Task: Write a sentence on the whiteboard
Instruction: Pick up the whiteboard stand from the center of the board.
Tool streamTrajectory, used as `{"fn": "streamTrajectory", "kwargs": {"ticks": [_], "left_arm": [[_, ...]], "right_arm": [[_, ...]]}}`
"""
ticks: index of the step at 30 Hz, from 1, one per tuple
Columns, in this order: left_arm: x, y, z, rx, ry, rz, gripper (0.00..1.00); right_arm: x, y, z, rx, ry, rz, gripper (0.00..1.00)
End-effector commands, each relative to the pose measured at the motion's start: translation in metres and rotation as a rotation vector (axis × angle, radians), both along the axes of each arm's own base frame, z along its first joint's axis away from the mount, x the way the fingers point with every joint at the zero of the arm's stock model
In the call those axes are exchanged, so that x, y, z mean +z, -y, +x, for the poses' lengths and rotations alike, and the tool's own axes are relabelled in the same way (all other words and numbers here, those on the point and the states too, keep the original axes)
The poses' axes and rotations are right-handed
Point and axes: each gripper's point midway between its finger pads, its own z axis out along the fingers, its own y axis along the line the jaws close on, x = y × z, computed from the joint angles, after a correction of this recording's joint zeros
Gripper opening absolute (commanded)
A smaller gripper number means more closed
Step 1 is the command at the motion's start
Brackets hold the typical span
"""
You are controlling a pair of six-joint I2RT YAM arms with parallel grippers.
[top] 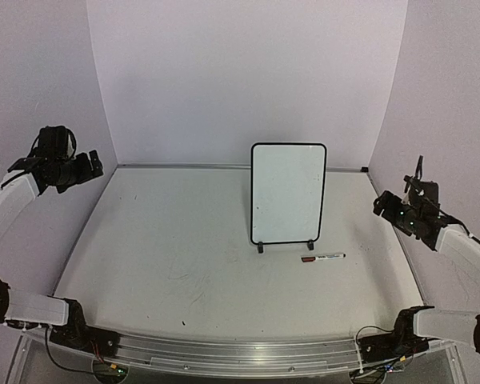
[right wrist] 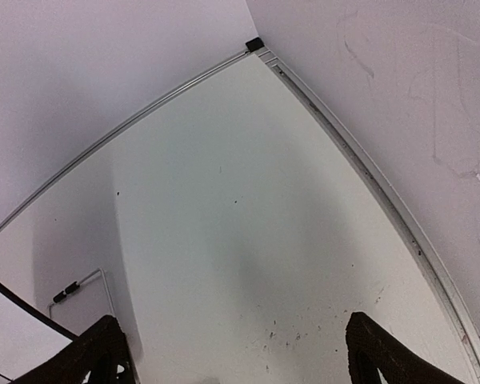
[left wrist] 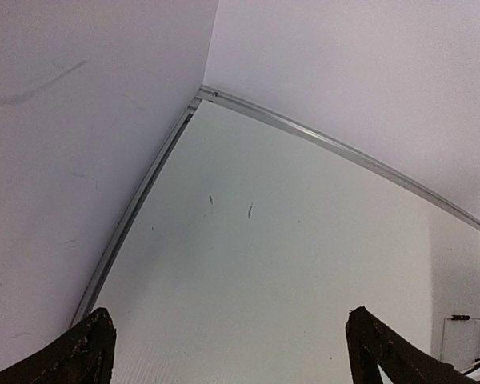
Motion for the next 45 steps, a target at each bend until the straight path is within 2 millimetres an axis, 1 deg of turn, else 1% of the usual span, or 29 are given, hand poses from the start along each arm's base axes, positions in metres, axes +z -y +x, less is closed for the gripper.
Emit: {"fn": "streamTrajectory", "kwargs": {"ticks": [1, 3, 5, 8, 11, 13, 15, 17, 21, 26, 29, 31, 34, 38, 41, 45], "left_arm": [[0.043, 0.013, 0.009, -0.143, 0.059, 0.071, 1.0], [0.046, 0.027, 0.015, -0.225, 0.094, 0.062, 0.99], [0.04, 0.034, 0.018, -0.264, 0.093, 0.046, 0.99], [0.014, 0.044, 0.019, -0.314, 0.061, 0.016, 0.99], [-0.011, 0.049, 0.017, -0.336, 0.031, 0.012, 0.99], [-0.021, 0.052, 0.016, -0.35, 0.009, 0.012, 0.99], [-0.026, 0.056, 0.014, -0.369, -0.004, 0.009, 0.99], [-0.028, 0.061, 0.012, -0.387, -0.005, 0.01, 0.99], [-0.032, 0.066, 0.013, -0.407, -0.018, 0.01, 0.99], [-0.033, 0.07, 0.012, -0.424, -0.021, -0.002, 0.99], [-0.033, 0.069, 0.011, -0.421, -0.018, 0.002, 0.99], [-0.034, 0.069, 0.011, -0.417, -0.021, 0.006, 0.99], [-0.036, 0.068, 0.011, -0.416, -0.027, 0.009, 0.99], [-0.04, 0.069, 0.012, -0.42, -0.037, 0.005, 0.99], [-0.042, 0.07, 0.013, -0.423, -0.043, 0.002, 0.99], [-0.045, 0.069, 0.013, -0.421, -0.051, 0.007, 0.99]], "right_arm": [[-0.021, -0.022, -0.01, 0.018, -0.12, 0.188, 0.87], [-0.04, -0.027, -0.021, -0.014, -0.197, 0.229, 0.85], [-0.055, -0.029, -0.032, -0.066, -0.265, 0.264, 0.84], [-0.07, -0.041, -0.041, -0.083, -0.338, 0.292, 0.8], [-0.076, -0.058, -0.043, -0.079, -0.377, 0.257, 0.79], [-0.082, -0.07, -0.043, -0.065, -0.41, 0.243, 0.78], [-0.088, -0.081, -0.042, -0.055, -0.439, 0.242, 0.75], [-0.091, -0.092, -0.039, -0.023, -0.44, 0.225, 0.7], [-0.091, -0.126, -0.02, 0.136, -0.359, 0.15, 0.63], [-0.097, -0.159, -0.002, 0.328, -0.278, 0.042, 0.57], [-0.1, -0.179, 0.003, 0.439, -0.248, -0.012, 0.52], [-0.102, -0.187, 0.008, 0.483, -0.223, -0.038, 0.48], [-0.111, -0.195, 0.013, 0.538, -0.217, -0.066, 0.43], [-0.121, -0.208, 0.019, 0.603, -0.216, -0.093, 0.39], [-0.13, -0.213, 0.02, 0.619, -0.231, -0.105, 0.38], [-0.14, -0.215, 0.017, 0.613, -0.24, -0.128, 0.37]]}}
